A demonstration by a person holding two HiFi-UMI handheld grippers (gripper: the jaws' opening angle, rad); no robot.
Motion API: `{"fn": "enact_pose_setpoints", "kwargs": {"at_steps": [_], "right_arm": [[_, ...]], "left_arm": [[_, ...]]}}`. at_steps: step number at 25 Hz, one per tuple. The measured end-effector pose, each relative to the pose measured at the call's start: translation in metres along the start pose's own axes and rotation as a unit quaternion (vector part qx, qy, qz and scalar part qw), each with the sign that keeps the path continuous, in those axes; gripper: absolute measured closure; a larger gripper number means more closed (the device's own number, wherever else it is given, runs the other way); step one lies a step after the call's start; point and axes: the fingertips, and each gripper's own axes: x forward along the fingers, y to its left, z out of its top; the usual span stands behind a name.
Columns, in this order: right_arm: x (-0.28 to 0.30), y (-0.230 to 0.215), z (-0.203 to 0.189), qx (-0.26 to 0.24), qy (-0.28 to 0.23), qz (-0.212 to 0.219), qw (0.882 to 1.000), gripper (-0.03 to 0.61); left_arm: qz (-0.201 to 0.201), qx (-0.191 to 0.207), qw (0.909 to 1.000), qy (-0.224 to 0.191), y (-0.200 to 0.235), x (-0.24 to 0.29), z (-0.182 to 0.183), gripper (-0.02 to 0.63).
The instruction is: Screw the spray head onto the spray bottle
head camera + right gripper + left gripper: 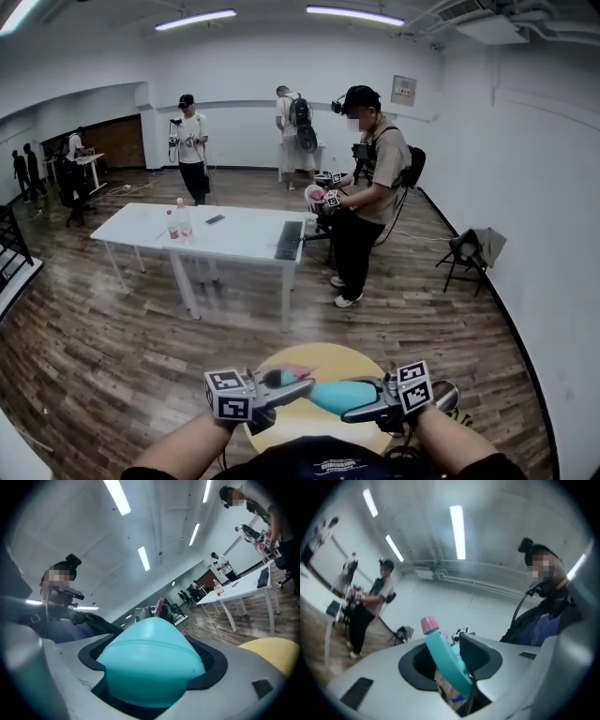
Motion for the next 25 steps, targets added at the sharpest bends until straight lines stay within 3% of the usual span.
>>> {"fn": "enact_pose_setpoints", "kwargs": {"at_steps": [2, 5, 7, 9, 10, 12, 14, 15, 16, 17, 19, 20, 21, 22, 23, 25], "right_arm": [[-0.003, 0.009, -0.003, -0.013, 0.014, 0.015, 1.000, 0.098], [-0.009, 0.017, -0.010, -0.032, 0.042, 0.024, 0.998, 0.100], [-0.010, 0.019, -0.015, -0.039, 0.060, 0.027, 0.997, 0.101], [-0.012, 0.022, -0.016, -0.042, 0.066, 0.030, 0.996, 0.101], [-0.013, 0.023, -0.014, -0.042, 0.062, 0.030, 0.997, 0.101], [-0.013, 0.021, -0.004, -0.036, 0.040, 0.027, 0.998, 0.101], [-0.013, 0.014, 0.008, -0.018, 0.000, 0.022, 1.000, 0.100], [-0.016, 0.008, 0.013, -0.002, -0.030, 0.020, 0.999, 0.098], [-0.021, 0.001, 0.018, 0.018, -0.064, 0.017, 0.998, 0.098], [-0.028, -0.007, 0.022, 0.040, -0.099, 0.012, 0.994, 0.098], [-0.043, -0.022, 0.023, 0.078, -0.149, 0.000, 0.986, 0.097], [-0.048, -0.028, 0.021, 0.092, -0.160, -0.006, 0.983, 0.097], [-0.052, -0.032, 0.017, 0.100, -0.163, -0.011, 0.982, 0.097], [-0.053, -0.034, 0.014, 0.100, -0.157, -0.017, 0.982, 0.097], [-0.053, -0.035, 0.011, 0.096, -0.147, -0.021, 0.984, 0.097], [-0.043, -0.030, 0.009, 0.081, -0.115, -0.022, 0.990, 0.097]], "left_arm": [[-0.021, 0.079, 0.9957, 0.044, -0.017, 0.008, -0.003, 0.451], [-0.053, 0.167, 0.9791, 0.104, -0.031, 0.011, -0.015, 0.448], [-0.074, 0.209, 0.9667, 0.128, -0.037, 0.011, -0.023, 0.448], [-0.081, 0.221, 0.9627, 0.134, -0.040, 0.013, -0.025, 0.448], [-0.078, 0.207, 0.9668, 0.127, -0.039, 0.015, -0.022, 0.448], [-0.061, 0.144, 0.9834, 0.091, -0.032, 0.016, -0.011, 0.446], [-0.034, 0.053, 0.9977, 0.024, -0.019, 0.011, 0.006, 0.440], [-0.017, 0.000, 0.9995, -0.028, -0.008, 0.003, 0.016, 0.397], [0.002, -0.057, 0.9943, -0.090, 0.006, -0.012, 0.027, 0.352], [0.023, -0.112, 0.9814, -0.154, 0.024, -0.032, 0.034, 0.332], [0.060, -0.196, 0.9452, -0.254, 0.060, -0.079, 0.040, 0.314], [0.072, -0.220, 0.9313, -0.281, 0.072, -0.099, 0.040, 0.314], [0.081, -0.232, 0.9243, -0.292, 0.079, -0.112, 0.039, 0.314], [0.085, -0.235, 0.9245, -0.287, 0.082, -0.118, 0.037, 0.314], [0.084, -0.231, 0.9308, -0.270, 0.079, -0.117, 0.034, 0.314], [0.063, -0.204, 0.9557, -0.203, 0.061, -0.092, 0.027, 0.313]]}}
